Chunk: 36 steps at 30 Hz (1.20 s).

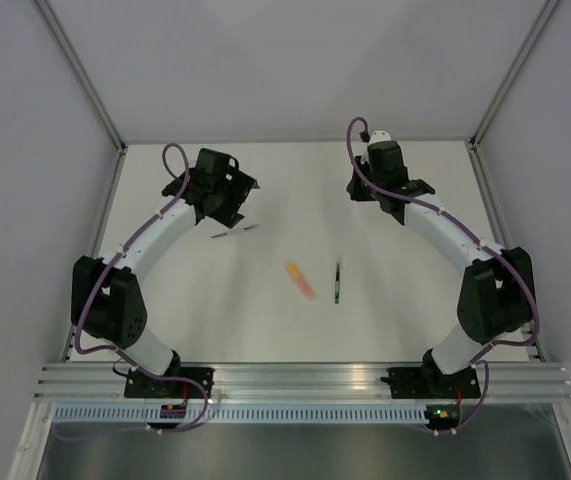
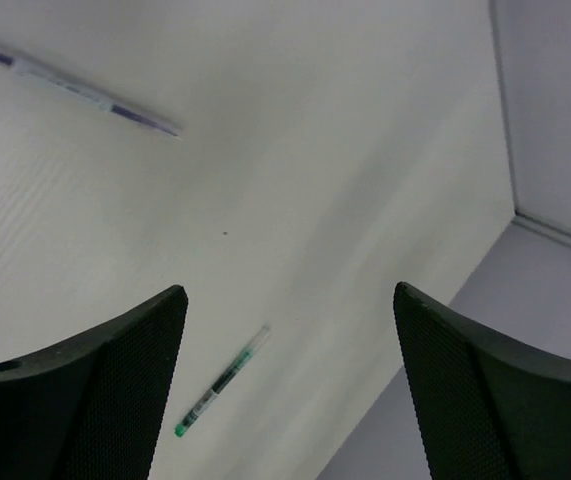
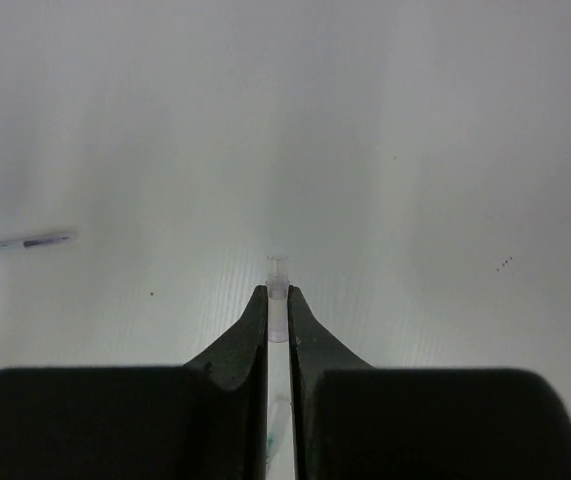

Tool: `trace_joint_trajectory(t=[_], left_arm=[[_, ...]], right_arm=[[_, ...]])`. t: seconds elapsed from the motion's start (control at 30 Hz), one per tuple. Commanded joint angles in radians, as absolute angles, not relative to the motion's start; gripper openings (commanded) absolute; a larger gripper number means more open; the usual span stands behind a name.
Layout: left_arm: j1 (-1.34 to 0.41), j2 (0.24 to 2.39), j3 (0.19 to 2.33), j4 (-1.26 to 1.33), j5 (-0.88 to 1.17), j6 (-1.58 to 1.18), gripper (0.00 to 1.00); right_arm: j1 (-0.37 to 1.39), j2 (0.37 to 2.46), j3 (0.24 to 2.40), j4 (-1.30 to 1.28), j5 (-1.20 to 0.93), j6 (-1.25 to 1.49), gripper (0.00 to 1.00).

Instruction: Insert the pens into the pen caps

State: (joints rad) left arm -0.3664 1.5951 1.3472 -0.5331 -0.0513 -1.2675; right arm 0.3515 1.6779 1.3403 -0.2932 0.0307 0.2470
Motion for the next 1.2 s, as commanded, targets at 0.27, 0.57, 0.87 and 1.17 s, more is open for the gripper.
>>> trace_joint_trajectory(t=[0.27, 0.57, 0.87, 1.17], left_arm=[[-0.364, 1.755, 1.494, -1.027, -0.29, -1.742, 0.8], [-0.364, 1.943, 1.571, -0.992, -0.321, -1.809, 0.75], [-0.364, 2.091, 1.608, -0.947, -0.287, -1.85, 0.72], [-0.354, 2.164, 1.647, -0.942, -0.324, -1.839, 0.61]], right_arm=[[0.434, 1.37, 1.0, -0.132, 0.036, 0.465, 0.0], [0.465, 1.224, 0.92, -0.081, 0.037, 0.463, 0.0], [0.463, 1.138, 0.874, -0.055, 0.072, 0.465, 0.0], [0.465, 1.166, 0.876, -0.048, 0.048, 0.463, 0.0]])
